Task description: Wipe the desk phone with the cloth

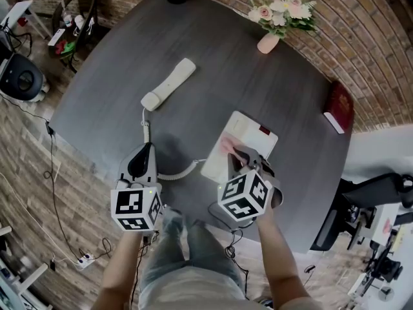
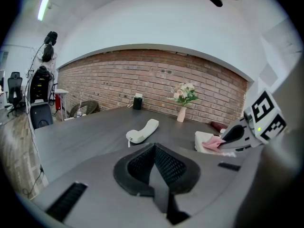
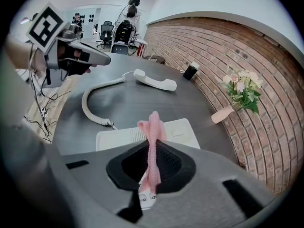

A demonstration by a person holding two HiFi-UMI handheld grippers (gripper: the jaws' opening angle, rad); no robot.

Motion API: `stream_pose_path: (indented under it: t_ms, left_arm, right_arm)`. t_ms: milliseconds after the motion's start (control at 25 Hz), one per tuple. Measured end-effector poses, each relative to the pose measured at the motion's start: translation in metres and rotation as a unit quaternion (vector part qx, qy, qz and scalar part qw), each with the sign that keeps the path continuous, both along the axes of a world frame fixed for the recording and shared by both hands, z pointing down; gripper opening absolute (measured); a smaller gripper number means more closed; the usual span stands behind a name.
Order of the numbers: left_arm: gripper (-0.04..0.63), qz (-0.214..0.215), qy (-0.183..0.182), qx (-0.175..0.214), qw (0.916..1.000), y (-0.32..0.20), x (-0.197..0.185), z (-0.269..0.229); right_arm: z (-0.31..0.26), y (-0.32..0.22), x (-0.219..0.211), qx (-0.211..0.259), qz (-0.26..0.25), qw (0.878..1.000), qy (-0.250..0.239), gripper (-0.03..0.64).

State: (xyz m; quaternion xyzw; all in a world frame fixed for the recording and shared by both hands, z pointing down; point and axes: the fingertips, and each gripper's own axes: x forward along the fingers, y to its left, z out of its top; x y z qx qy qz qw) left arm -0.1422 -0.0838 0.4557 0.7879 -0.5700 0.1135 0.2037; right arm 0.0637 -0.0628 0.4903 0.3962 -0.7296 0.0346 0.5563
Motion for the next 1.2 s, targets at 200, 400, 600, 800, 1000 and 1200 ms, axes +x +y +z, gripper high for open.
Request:
stream_pose_path:
  t_ms: [200, 400, 600, 800, 1000, 1200]
  left_arm:
    - [0.003, 0.004, 0.0, -0.001, 1.0, 0.003, 0.003, 0.0]
    - [0.003, 0.006, -0.001, -0.003, 1.0, 0.008, 0.004, 0.003]
    - [0.003, 0.007, -0.002, -0.004, 1.0, 0.012, 0.003, 0.003]
    - [0.003, 0.008, -0.002, -0.004, 1.0, 0.017, 0.004, 0.004]
    - [0.003, 0.009, -0.002, -0.006, 0.9999, 0.024, 0.002, 0.006]
    - [0.003, 0.01, -0.003, -0.007, 0.9999, 0.028, 0.003, 0.006]
  right_arm:
    - [0.002, 0.006, 0.0, -0.003, -0.001, 1.0, -0.001, 0.021]
    - [0.004, 0.01, -0.001, -0.003, -0.004, 1.0, -0.002, 0.021]
    - [0.006, 0.017, -0.006, -0.008, -0.008, 1.0, -0.005, 0.021]
    - [0.008, 0.024, -0.01, -0.011, -0.012, 1.0, -0.008, 0.021]
    - [0.009, 0.032, -0.015, -0.014, -0.012, 1.0, -0.01, 0.021]
    - [0.01, 0.039, -0.016, -0.016, -0.013, 1.0, -0.012, 0.021]
